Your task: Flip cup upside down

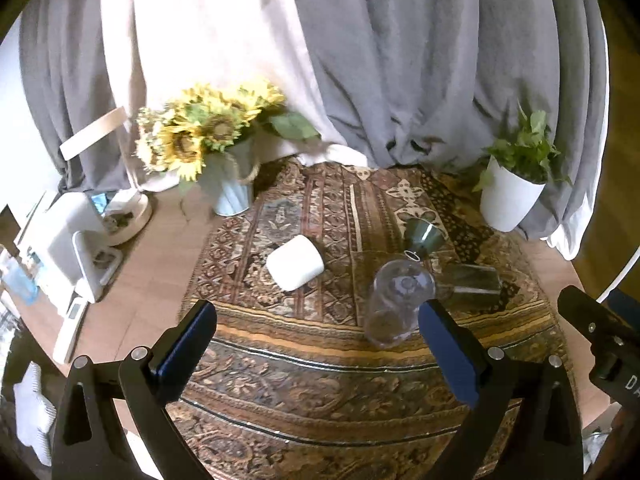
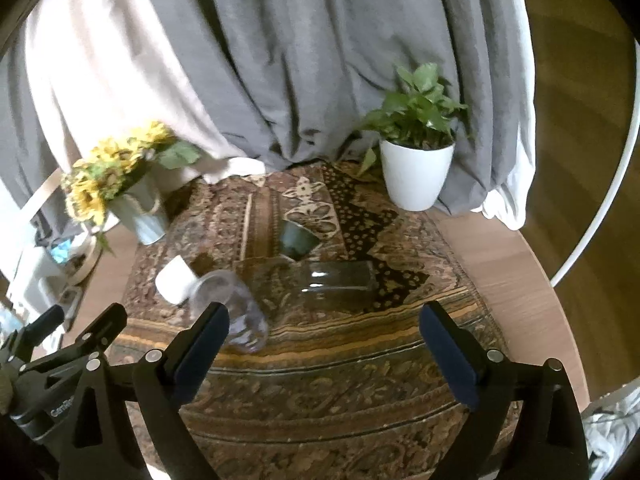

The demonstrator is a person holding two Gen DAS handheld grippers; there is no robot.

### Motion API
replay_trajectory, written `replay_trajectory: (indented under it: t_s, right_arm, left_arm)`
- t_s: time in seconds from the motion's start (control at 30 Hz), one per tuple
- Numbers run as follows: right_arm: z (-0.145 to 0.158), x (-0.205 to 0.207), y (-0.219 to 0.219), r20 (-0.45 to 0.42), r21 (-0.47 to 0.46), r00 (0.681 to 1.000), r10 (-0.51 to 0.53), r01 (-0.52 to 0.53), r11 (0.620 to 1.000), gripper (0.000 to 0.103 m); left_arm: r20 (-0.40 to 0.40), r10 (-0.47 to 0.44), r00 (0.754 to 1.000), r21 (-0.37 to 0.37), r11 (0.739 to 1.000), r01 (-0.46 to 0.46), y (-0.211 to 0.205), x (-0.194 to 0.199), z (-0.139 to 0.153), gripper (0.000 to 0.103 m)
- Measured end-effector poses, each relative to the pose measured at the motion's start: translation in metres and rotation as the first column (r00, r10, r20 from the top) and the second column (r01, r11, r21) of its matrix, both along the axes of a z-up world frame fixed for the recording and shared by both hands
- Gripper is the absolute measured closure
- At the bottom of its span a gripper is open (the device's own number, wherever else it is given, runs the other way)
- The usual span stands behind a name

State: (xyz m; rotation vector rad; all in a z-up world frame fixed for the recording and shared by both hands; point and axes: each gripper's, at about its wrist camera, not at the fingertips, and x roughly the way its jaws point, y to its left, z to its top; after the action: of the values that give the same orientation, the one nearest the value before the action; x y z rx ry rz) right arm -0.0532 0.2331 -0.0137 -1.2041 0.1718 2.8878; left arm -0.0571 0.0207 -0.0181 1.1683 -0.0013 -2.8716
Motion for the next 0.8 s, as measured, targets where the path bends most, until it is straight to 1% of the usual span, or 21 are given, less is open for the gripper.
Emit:
replay_trajectory:
  t_s: [0.13, 0.33, 0.47, 0.63, 0.8]
  right_arm:
    - [0.010, 0.015, -0.011, -0.018, 0.013, 1.000, 0.010, -0.010, 1.000, 0.007]
    - [0.012, 0.028, -0.019, -0.013, 0.015, 1.000, 0.010, -0.009, 1.000, 0.007]
    - [0.008, 0.036, -0.023, 0.002, 0.012, 1.000, 0.000, 0.000, 1.000, 0.007]
    - [0.002, 0.044, -0.027, 0.016, 0.024, 1.000, -0.018, 0.017, 1.000, 0.007]
    - [-0.002, 0.049, -0.029, 0.027, 0.028, 0.999, -0.025, 0.024, 0.999, 0.007]
  left_arm:
    - [-0.001, 0.017, 1.000, 0.008, 1.000, -0.017, -0.011, 0.012, 0.004, 0.000]
    - [-0.003, 0.008, 1.000, 0.008, 1.000, -0.008, -0.020, 0.026, 0.009, 0.000]
    - [-0.006, -0.005, 1.000, -0.011, 1.000, 0.005, -0.022, 0.033, 0.010, 0.000]
    - [0.012, -0.038, 0.999, -0.040, 0.998, 0.039, -0.021, 0.038, 0.006, 0.000]
    - [0.017, -0.055, 0.998, -0.047, 0.997, 0.055, -0.022, 0.043, 0.005, 0.000]
